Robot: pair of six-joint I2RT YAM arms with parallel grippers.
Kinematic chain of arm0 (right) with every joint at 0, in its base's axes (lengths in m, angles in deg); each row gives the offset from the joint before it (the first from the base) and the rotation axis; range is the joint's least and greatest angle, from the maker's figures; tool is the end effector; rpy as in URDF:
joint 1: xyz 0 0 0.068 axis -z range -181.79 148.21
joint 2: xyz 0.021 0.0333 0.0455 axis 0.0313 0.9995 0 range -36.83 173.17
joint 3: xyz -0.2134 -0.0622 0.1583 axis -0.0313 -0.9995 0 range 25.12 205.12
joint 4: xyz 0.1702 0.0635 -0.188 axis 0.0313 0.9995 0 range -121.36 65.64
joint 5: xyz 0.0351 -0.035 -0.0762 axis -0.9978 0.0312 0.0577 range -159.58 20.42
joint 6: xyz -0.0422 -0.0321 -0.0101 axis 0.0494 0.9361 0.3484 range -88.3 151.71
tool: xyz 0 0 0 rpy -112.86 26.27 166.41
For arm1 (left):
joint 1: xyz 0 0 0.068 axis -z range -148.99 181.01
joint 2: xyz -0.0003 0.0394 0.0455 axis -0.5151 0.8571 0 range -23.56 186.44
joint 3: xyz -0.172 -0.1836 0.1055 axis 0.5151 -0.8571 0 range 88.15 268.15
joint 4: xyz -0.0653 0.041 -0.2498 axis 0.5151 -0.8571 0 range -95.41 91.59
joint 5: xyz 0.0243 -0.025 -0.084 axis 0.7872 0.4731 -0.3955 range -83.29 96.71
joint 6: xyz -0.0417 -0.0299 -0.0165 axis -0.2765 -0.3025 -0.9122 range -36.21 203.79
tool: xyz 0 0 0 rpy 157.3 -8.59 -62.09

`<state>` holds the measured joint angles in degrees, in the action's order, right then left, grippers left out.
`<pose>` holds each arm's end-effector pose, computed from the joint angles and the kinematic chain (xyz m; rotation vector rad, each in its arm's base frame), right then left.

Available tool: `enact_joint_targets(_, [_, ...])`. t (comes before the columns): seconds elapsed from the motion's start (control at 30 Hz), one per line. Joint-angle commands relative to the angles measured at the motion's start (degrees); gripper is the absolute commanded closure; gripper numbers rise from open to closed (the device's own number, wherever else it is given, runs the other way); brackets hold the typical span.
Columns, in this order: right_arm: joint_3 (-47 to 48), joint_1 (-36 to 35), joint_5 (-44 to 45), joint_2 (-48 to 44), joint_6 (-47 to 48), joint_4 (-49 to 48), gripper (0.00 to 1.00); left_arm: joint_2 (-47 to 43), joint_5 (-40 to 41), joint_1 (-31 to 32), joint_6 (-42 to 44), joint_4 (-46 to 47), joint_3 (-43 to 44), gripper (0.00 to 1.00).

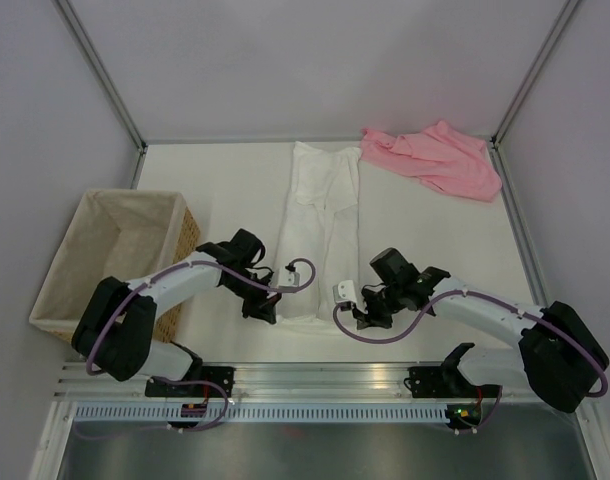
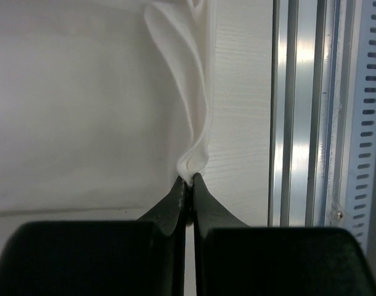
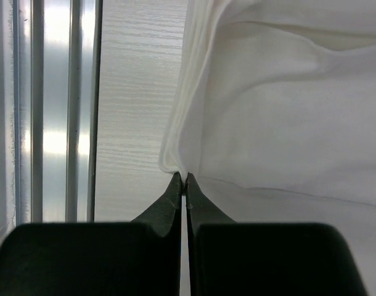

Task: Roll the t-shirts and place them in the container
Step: Roll the tshirt

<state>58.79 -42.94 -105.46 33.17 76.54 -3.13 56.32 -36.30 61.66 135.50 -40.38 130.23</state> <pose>0.1419 0.1518 0.1719 -1.8883 1.7503 0.8124 0.1784 -0.1340 0.1722 1.8253 1.9437 -0.9888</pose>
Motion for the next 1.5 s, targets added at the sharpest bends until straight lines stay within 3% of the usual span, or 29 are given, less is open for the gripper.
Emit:
enact_joint_targets(0.0, [1.84, 1.42, -1.57, 1.28, -3.0, -3.09, 1.0, 2.82, -3.32, -2.0, -1.6, -1.18, 3.34, 0.98])
enact_joint_targets(0.13, [1.22, 2.73, 0.46, 2.07, -7.3, -7.74, 0.99, 7.74, -3.05, -4.02, -3.36, -1.09, 6.25, 0.98])
enact_joint_targets(0.3, [1.4, 4.05, 2.39, 3.12, -11.78, -10.91, 0.91, 9.94, -3.49, -5.17, -3.71, -1.0, 6.26, 0.97])
enact_joint_targets(0.4, [1.4, 4.76, 4.32, 3.74, -13.98, -12.58, 0.78, 10.47, -3.23, -5.43, -5.11, -0.39, 6.26, 0.95])
enact_joint_targets(0.43, [1.4, 5.11, 5.54, 3.83, -14.77, -13.37, 0.69, 10.82, -2.88, -5.52, -5.47, 0.05, 6.25, 0.95])
enact_joint_targets(0.47, [1.48, 5.72, 6.69, 3.74, -16.0, -14.07, 0.52, 10.91, -2.18, -5.78, -5.73, 0.57, 6.08, 0.93])
enact_joint_targets(0.57, [3.59, 7.82, 7.23, 3.83, -20.48, -14.87, 0.46, 11.53, -1.03, -5.96, -6.17, 0.75, 6.17, 0.89])
enact_joint_targets(0.8, [12.73, 10.56, 2.13, 7.61, -37.08, -8.98, 0.51, 11.0, -0.15, -6.22, -9.42, 1.28, 6.87, 0.87])
enact_joint_targets(0.93, [8.27, 10.47, 2.03, 3.41, -51.48, -12.23, 0.5, 10.74, 0.38, -6.48, -10.22, 1.55, 6.87, 0.86])
enact_joint_targets(1.1, [1.15, 9.16, 7.92, 0.67, -58.01, -13.37, 0.49, 10.39, 0.64, -6.57, -10.57, 1.72, 6.87, 0.84])
enact_joint_targets(1.23, [-2.64, 7.4, 9.33, 0.92, -64.42, -21.36, 0.45, 10.48, 0.64, -6.66, -10.66, 1.72, 6.87, 0.83])
enact_joint_targets(1.47, [-6.16, 6.25, 11.79, 4.8, -66.19, -26.64, 0.5, 10.3, 0.99, -6.66, -11.1, 1.63, 7.04, 0.82])
